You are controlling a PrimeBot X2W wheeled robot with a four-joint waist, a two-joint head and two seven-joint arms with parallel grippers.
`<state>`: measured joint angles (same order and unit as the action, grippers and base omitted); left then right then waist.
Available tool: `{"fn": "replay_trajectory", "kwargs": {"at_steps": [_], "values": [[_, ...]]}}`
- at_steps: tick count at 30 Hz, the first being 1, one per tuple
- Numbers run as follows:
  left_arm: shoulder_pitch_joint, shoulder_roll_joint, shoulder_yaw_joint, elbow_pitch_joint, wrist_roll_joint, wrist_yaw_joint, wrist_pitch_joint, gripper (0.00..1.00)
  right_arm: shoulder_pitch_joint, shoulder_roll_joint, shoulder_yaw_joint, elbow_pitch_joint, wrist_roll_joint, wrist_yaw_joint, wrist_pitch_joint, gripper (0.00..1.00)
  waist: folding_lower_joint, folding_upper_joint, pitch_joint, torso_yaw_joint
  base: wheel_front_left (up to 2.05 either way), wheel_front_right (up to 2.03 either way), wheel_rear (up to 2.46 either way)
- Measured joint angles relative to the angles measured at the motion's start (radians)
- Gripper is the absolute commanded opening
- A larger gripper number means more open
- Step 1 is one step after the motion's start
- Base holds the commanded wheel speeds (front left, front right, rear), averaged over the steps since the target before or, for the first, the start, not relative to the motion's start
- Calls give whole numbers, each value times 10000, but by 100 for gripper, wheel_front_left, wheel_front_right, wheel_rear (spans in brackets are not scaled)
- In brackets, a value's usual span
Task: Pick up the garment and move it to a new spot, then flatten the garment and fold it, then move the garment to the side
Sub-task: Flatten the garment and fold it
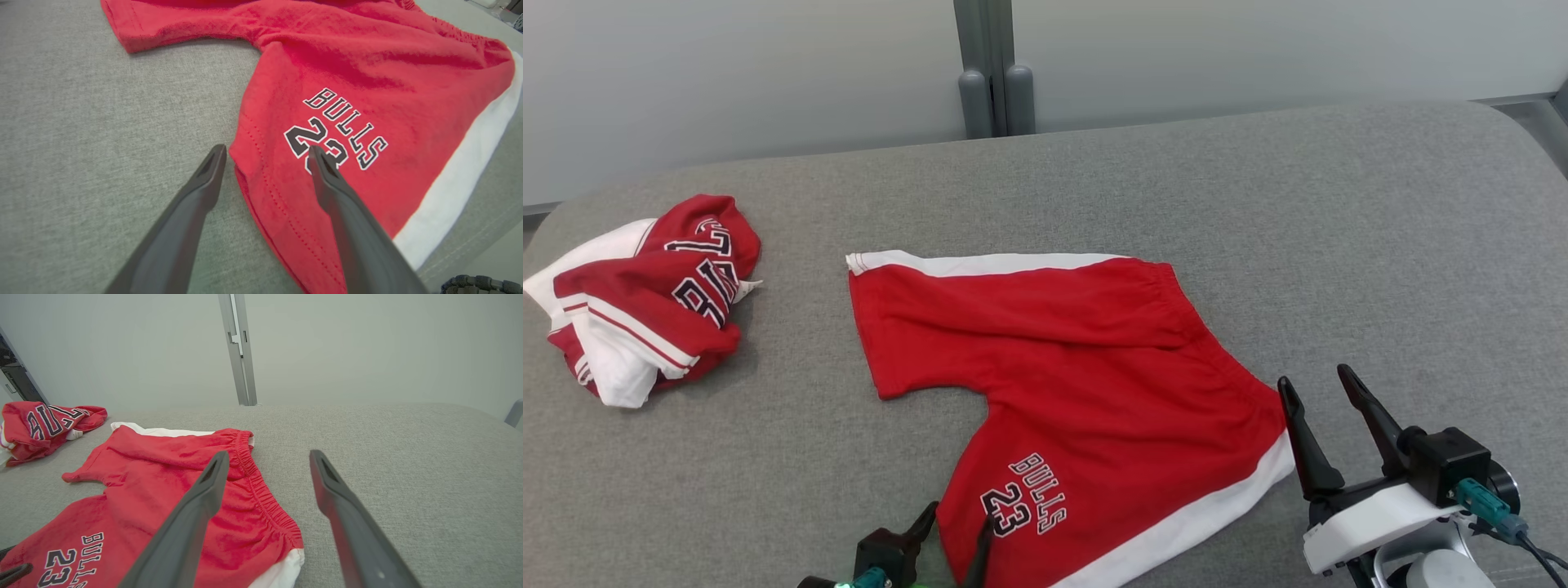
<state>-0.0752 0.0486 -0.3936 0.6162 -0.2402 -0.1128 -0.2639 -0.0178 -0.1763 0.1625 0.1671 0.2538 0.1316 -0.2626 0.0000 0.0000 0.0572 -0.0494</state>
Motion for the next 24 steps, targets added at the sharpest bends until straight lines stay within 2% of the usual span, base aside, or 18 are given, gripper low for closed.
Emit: {"fn": "replay_trajectory", "kwargs": {"at_steps": [2, 3, 4, 5, 11, 21, 22, 23, 24], "values": [[-156, 0, -192, 238, -213, 0, -2, 100, -58, -10, 8, 8, 13, 0, 0, 100, 0, 0, 57, -48, 0, 0, 0], [-210, 0, -251, 318, -261, 0, 0, 34, -75, -12, 10, 8, 15, 0, 0, 100, 0, 0, 78, -64, 0, 0, 0], [-288, 0, -293, 368, -357, 6, -2, 5, -78, -19, 8, 8, 17, 0, 0, 100, 0, 0, 105, -81, 0, 0, 0], [-387, 0, -334, 408, -468, 48, 0, 0, -84, -21, 10, 8, 29, 0, 0, 100, 0, 0, 129, -94, 0, 0, 0], [-1035, -2, -257, 533, -487, 167, 0, 0, -123, -27, 8, 6, 29, 0, 0, 100, 0, 0, 215, -145, 0, 0, 0], [-2255, 385, 1127, 173, -123, 278, -2, 0, -254, -52, -17, 56, 29, 0, 0, 100, 0, 0, 228, -304, 0, 0, 0], [-2285, 385, 1206, 255, -92, 278, 0, 31, -254, -50, -12, 67, 29, 0, 0, 100, 0, 0, 218, -322, 0, 0, 0], [-2288, 391, 1275, 336, -35, 278, -2, 91, -254, -42, -2, 77, 29, 0, 0, 100, 0, 0, 207, -339, 0, 0, 0], [-2288, 397, 1331, 376, -12, 278, 0, 100, -253, -33, 4, 86, 29, 0, 0, 100, 0, 0, 194, -350, 0, 0, 0]]}}
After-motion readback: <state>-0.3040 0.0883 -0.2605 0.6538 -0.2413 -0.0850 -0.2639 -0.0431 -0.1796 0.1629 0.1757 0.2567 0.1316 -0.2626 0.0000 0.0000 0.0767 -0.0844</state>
